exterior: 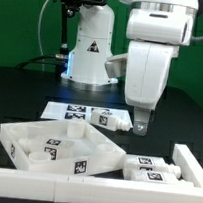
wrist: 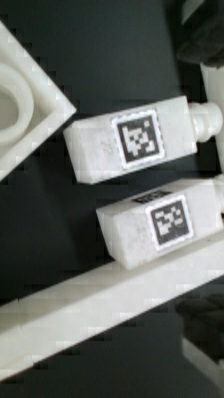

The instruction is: Assemble square table

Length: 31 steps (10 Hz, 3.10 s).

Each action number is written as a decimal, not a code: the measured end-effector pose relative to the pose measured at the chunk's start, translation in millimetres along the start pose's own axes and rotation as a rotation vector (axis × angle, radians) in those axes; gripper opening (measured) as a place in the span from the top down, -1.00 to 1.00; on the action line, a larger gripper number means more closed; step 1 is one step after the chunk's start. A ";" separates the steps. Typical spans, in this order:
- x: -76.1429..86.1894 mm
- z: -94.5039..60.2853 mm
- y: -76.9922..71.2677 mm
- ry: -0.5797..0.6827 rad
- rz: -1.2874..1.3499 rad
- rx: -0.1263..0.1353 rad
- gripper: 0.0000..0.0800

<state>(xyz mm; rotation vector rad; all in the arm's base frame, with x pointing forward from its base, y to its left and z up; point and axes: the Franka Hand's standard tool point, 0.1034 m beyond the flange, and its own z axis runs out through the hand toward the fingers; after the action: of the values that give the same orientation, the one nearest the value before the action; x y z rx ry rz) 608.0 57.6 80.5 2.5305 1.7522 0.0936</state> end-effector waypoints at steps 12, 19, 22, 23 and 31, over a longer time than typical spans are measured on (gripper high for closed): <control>-20.2 47.8 -13.4 0.005 0.236 0.067 -0.62; -11.6 63.8 -20.8 0.001 0.227 0.082 -0.07; -11.5 63.1 -20.7 0.001 0.227 0.082 0.28; -10.5 54.2 -19.6 -0.007 0.218 0.087 0.28; -20.4 0.6 -43.7 -0.017 0.073 0.075 0.28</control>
Offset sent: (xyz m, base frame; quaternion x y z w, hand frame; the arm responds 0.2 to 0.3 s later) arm 0.0071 -0.0083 0.0022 -0.0264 0.0601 0.0010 0.9978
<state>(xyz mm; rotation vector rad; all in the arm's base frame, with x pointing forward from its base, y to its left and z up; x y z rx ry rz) 560.1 53.9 75.9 2.6394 1.6880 0.0096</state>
